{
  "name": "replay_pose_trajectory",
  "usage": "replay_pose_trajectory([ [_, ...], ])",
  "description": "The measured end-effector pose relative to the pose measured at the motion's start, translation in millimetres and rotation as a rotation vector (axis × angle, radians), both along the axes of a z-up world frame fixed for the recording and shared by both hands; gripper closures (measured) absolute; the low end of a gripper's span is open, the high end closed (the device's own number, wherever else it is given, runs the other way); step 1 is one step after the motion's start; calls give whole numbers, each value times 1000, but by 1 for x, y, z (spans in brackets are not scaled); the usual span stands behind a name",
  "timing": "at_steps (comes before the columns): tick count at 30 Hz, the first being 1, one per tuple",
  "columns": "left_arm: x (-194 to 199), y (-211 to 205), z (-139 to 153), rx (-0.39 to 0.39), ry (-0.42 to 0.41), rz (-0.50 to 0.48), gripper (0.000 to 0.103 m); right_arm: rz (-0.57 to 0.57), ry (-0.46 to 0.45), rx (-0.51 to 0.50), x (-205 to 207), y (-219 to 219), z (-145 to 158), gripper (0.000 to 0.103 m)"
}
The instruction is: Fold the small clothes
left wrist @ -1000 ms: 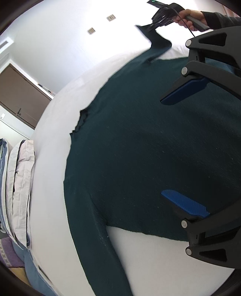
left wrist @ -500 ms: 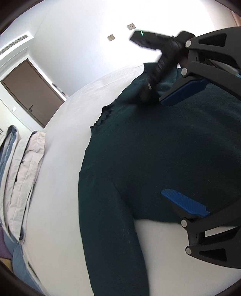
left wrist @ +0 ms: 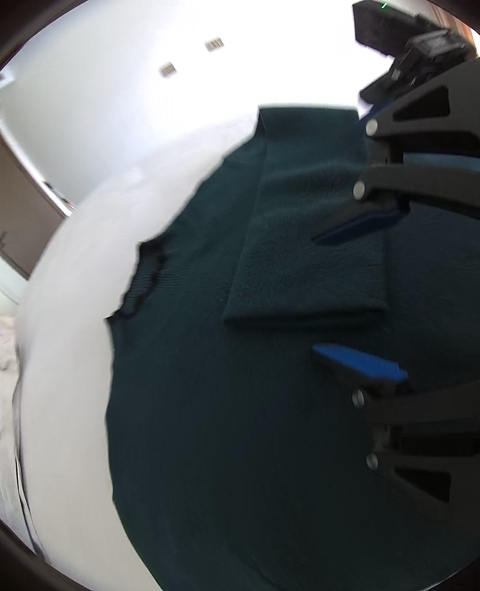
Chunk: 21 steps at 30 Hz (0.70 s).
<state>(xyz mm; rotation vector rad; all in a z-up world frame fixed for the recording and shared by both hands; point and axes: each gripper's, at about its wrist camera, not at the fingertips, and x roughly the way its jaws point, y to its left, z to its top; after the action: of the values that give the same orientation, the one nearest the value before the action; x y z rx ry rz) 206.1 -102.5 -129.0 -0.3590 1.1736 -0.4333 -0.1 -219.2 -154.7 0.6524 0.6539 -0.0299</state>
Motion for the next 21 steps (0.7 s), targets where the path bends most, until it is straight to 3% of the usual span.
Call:
replay_pose_trajectory([
  [3,7,-15,1,97,-31,-7,76,-47,-11,22,-22,-30,1,40],
  [4,8,-14,3,110,-35,-3,88,-63,-17,19,-29,-40,1,40],
  [5,7,-12,4,105,-38,-8,93,-84,-23,11,-31,-48,2,40],
  [8,3,-2,14,122,-81,-11,94,-161,-44,-18,-61,-94,11,40],
  [13,-1,23,32,142,-172,42,94,-234,-17,-66,-66,-145,19,40],
  [21,2,43,34,142,-277,128,94,-235,58,-146,-42,-181,22,41],
])
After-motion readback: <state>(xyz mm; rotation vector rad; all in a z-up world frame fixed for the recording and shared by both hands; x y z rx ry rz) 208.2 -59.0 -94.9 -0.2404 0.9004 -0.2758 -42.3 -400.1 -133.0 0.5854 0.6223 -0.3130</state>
